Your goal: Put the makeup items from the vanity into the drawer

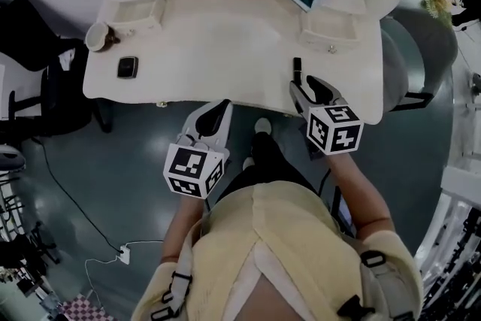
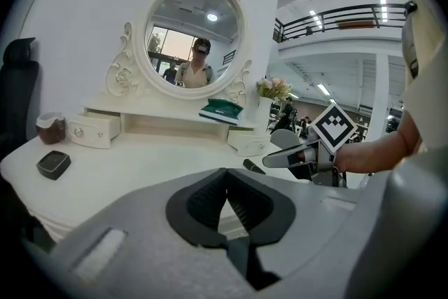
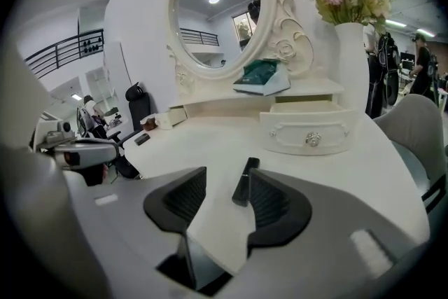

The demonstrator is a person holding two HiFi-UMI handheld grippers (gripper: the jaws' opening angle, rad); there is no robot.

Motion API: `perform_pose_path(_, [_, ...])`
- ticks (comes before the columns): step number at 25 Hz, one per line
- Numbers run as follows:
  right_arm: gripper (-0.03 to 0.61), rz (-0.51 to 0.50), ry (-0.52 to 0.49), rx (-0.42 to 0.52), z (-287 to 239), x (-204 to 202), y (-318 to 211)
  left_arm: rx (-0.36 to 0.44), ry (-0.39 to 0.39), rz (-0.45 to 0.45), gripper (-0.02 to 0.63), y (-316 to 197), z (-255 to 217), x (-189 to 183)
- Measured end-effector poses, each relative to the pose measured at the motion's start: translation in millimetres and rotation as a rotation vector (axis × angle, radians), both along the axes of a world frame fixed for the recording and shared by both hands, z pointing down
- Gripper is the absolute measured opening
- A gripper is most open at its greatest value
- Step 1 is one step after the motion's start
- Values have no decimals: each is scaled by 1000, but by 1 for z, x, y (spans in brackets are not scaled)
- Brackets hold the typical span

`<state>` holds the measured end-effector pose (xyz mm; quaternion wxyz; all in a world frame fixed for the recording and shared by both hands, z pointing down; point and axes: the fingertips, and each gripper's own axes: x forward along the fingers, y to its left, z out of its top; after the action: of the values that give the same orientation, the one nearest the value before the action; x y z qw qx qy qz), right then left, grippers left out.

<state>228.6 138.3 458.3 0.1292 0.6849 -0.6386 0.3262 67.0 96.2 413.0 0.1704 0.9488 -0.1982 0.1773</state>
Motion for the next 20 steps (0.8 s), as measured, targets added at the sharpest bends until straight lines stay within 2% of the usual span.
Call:
perform_pose_path(9, [172,-27,-40,-89,31,25,-32,-21,-31,17,-8,-42,6,44])
perform_pose_path(20, [158,-111,6,-170,51,24,-37,-52,-68,67,-8,-63,26,88])
